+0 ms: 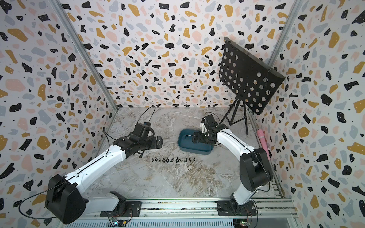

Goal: Take out the wing nut from the storage box
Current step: Pick up the wing nut from the storage box.

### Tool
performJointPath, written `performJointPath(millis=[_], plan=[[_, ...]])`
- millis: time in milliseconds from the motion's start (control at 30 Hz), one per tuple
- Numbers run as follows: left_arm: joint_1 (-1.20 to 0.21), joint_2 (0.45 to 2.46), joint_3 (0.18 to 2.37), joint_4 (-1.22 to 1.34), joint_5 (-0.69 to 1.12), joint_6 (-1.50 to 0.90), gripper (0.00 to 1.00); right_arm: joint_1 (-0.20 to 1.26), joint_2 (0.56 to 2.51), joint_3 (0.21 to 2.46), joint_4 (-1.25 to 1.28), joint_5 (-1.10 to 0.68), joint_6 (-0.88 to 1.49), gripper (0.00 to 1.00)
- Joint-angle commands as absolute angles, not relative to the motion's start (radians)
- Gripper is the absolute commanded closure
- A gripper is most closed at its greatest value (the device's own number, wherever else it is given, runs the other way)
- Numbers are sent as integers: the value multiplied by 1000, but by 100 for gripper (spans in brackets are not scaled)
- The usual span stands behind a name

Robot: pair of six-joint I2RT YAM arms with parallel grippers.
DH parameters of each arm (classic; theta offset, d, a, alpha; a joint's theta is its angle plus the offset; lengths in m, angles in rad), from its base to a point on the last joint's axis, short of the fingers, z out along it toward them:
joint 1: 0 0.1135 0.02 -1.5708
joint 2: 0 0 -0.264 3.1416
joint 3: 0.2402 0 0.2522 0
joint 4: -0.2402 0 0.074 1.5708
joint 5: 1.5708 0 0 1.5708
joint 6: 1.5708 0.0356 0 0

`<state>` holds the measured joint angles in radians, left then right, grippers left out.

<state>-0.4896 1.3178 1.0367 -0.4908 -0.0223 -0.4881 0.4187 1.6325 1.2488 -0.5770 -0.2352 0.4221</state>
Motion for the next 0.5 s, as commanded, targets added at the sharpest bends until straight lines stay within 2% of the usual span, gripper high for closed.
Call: performJointPath(millis=[0,100,300,467], plan=[[-494,1365,1101,-439,54,-445,1,402,1580,1248,-588,-223,439,0],[-500,1436,1169,-430,92,-426,12,389,1542,1221,-578,-238,443,0],[-564,1609,1313,-427,112,-354,27,364,1457,1168,-590,-259,446,0],[-626,1761,1439,-432,111,-276,47,344,1373,1125,-603,-280,449,0]])
